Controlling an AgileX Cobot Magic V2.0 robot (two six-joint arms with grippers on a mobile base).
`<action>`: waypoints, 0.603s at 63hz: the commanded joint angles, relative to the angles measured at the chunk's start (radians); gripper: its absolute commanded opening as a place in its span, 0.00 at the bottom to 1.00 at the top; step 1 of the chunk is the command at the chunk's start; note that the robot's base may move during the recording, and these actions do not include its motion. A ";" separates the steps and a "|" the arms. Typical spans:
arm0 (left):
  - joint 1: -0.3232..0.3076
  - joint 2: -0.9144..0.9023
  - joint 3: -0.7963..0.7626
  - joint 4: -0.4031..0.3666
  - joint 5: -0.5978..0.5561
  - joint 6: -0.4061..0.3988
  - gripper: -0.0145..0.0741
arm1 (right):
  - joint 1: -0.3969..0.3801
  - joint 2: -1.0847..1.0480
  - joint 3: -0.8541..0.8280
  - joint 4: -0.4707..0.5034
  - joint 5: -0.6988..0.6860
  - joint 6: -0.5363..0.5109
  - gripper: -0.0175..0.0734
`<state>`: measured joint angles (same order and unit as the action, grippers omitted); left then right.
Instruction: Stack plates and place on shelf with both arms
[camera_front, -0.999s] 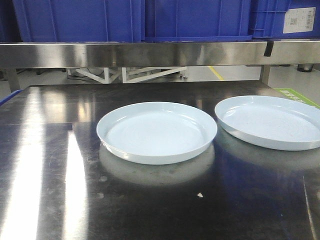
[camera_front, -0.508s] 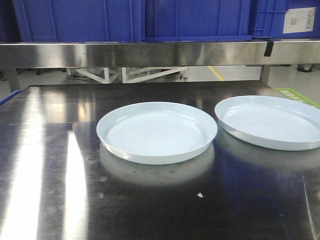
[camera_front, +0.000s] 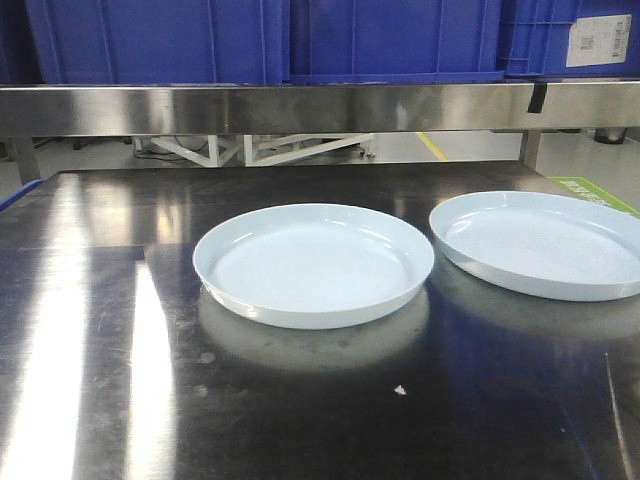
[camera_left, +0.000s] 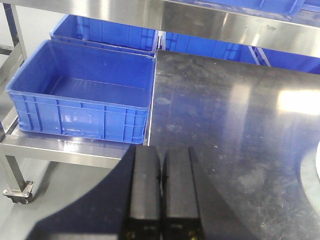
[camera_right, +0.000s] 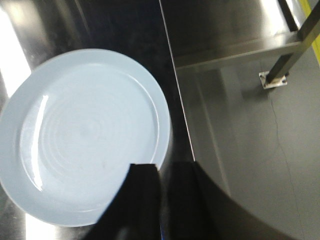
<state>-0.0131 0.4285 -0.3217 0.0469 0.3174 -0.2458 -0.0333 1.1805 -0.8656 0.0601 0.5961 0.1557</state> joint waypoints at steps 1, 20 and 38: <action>-0.005 0.002 -0.026 0.001 -0.084 -0.011 0.27 | 0.003 0.018 -0.035 0.005 -0.045 -0.013 0.59; -0.005 0.002 -0.026 0.001 -0.084 -0.011 0.27 | 0.003 0.140 -0.038 0.004 -0.181 -0.013 0.65; -0.005 0.002 -0.026 0.001 -0.084 -0.011 0.27 | 0.002 0.308 -0.149 0.004 -0.193 -0.013 0.65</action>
<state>-0.0131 0.4285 -0.3217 0.0469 0.3151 -0.2466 -0.0333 1.4759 -0.9426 0.0601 0.4501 0.1522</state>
